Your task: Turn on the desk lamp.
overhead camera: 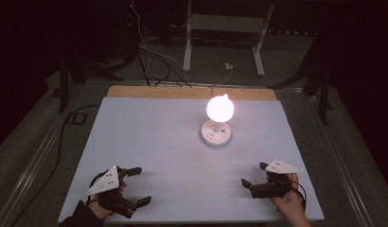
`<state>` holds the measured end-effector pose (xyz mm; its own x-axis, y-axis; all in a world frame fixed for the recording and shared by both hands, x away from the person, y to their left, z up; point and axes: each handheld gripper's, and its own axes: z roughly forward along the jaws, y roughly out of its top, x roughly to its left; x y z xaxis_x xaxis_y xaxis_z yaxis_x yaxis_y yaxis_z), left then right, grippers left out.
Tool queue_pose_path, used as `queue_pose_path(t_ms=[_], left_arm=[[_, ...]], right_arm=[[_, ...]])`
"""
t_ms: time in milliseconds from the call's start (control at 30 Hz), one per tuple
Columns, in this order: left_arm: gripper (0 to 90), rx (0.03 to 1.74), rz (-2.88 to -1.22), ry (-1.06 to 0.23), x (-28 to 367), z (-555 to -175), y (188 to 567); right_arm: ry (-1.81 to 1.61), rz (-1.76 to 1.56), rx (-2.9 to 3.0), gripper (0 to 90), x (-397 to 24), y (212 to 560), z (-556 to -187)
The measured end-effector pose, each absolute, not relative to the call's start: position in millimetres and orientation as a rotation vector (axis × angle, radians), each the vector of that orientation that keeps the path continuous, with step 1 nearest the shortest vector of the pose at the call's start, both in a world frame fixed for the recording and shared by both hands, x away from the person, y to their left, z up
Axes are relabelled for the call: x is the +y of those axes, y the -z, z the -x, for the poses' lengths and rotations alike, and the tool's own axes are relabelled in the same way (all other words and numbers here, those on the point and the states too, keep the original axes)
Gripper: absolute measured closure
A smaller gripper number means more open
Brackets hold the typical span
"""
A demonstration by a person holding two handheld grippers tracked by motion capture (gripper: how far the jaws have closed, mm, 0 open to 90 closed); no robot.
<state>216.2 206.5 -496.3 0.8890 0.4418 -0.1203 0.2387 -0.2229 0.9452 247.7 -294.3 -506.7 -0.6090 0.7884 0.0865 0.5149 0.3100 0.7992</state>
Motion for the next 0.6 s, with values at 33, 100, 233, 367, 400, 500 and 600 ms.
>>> queue_pose_path(t_ms=[33,100,233,367,400,500,600], left_arm=[[0.2,0.511,-1.814,-0.203,206,-216,496],[0.3,0.511,-1.814,-0.202,207,-216,496],[0.2,0.511,-1.815,-0.203,206,-216,496],[0.2,0.511,-1.815,-0.201,206,-216,497],[0.2,0.511,-1.814,-0.199,206,-216,497],[0.2,0.511,-1.815,-0.199,206,-216,497],[0.2,0.512,-1.816,-0.200,206,-216,497]], right_arm=[[-1.192,-1.177,2.264,0.0,-296,508,-247],[-1.180,-1.191,2.262,0.0,-299,511,-244],[-1.136,-1.199,2.264,0.0,-305,515,-239],[-1.110,-1.206,2.266,0.0,-308,518,-234],[-1.105,-1.208,2.262,0.0,-308,518,-233],[-1.108,-1.211,2.259,0.0,-308,517,-234],[-1.101,-1.207,2.265,0.0,-307,518,-235]])
